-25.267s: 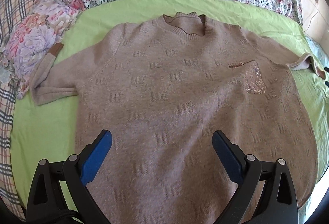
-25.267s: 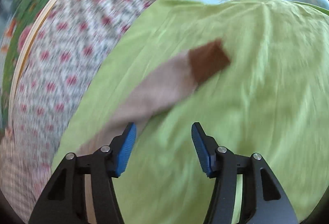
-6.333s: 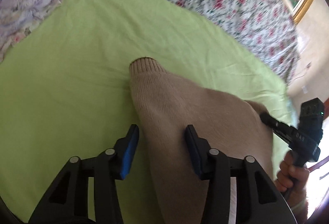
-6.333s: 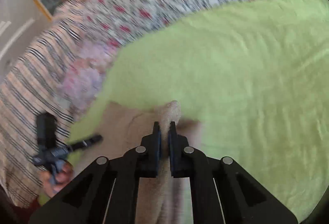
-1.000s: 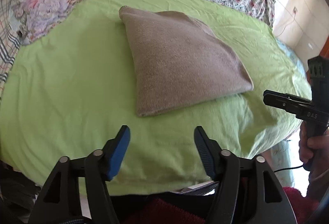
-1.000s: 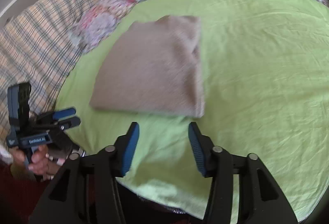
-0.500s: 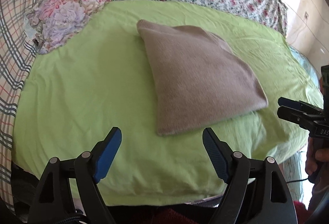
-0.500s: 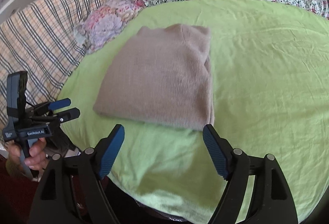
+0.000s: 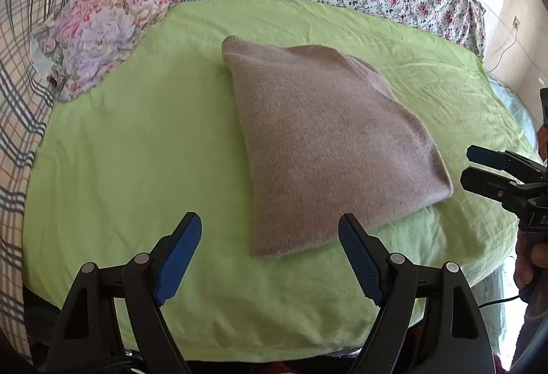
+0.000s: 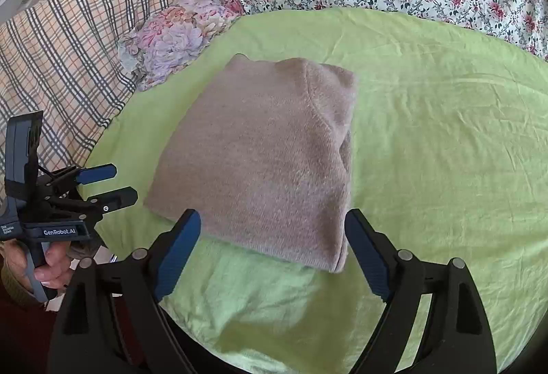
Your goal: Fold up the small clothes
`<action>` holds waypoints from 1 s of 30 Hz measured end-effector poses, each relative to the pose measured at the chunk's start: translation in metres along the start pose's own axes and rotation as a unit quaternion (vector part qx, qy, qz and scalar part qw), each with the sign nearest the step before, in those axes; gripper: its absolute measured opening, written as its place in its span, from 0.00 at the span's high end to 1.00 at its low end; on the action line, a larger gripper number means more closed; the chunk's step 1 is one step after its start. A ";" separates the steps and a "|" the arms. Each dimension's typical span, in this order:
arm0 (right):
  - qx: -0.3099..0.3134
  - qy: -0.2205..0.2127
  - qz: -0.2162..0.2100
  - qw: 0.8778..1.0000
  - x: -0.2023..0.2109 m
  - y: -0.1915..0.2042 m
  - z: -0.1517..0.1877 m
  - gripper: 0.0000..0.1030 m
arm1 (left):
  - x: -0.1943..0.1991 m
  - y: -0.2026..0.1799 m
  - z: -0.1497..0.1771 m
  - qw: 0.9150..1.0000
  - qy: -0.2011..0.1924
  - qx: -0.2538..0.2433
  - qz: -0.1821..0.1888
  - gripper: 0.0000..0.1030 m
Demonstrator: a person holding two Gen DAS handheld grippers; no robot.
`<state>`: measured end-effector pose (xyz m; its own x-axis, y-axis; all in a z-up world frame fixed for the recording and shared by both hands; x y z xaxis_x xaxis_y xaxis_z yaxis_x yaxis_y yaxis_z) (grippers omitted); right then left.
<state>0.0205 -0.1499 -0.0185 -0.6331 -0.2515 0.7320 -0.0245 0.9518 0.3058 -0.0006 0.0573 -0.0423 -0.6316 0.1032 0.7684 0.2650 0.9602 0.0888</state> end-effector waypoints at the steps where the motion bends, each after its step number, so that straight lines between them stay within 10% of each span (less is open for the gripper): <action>1: -0.005 0.002 0.002 1.000 -0.002 -0.001 -0.001 0.15 | -0.001 0.001 -0.003 1.000 0.001 -0.001 -0.005 0.20; 30: -0.010 0.012 0.003 1.000 -0.025 0.008 -0.020 0.11 | -0.025 0.004 -0.035 0.995 0.023 -0.036 -0.090 0.16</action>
<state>0.0520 -0.1396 -0.0224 -0.6152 -0.2500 0.7477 -0.0051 0.9496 0.3133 0.0416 0.0498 -0.0393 -0.6395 -0.0818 0.7644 0.2030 0.9410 0.2706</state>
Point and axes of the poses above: each gripper's, at about its wrist camera, not at the fingertips, and x roughly against the way its jaws point, y to its left, z to its underside, the point moved 5 cm from there along -x, roughly the way its jaws point, and after that the axes turned 12 degrees about -x, right-handed, at the moved point
